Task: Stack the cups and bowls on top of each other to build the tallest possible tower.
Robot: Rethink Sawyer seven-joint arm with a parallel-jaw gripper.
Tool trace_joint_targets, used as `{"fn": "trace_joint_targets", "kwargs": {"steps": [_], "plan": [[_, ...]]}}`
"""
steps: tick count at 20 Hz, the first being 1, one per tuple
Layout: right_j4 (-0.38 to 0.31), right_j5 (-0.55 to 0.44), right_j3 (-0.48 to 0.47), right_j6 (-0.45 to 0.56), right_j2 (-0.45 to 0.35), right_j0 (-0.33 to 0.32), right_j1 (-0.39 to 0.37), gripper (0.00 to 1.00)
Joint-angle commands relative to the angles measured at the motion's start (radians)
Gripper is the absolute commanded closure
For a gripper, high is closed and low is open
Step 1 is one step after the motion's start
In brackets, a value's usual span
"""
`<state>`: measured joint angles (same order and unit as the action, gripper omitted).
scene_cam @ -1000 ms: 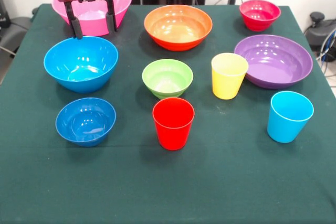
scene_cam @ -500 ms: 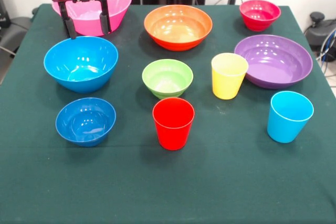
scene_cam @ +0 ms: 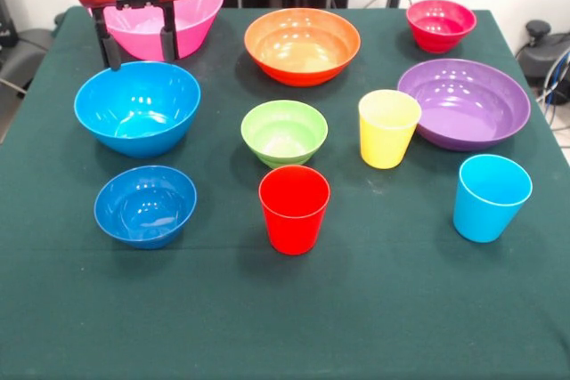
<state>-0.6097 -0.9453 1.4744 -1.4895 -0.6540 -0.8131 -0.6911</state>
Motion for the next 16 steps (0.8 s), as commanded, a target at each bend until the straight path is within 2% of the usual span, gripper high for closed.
{"fn": "trace_joint_targets", "kwargs": {"steps": [1, 9, 16], "plan": [[-0.087, 0.064, 0.088, 0.268, -0.031, -0.014, 0.062, 0.0], [-0.108, 0.132, 0.13, 0.293, -0.064, -0.052, 0.069, 0.0], [-0.194, 0.177, 0.156, 0.289, -0.063, -0.036, 0.054, 0.0]]}}
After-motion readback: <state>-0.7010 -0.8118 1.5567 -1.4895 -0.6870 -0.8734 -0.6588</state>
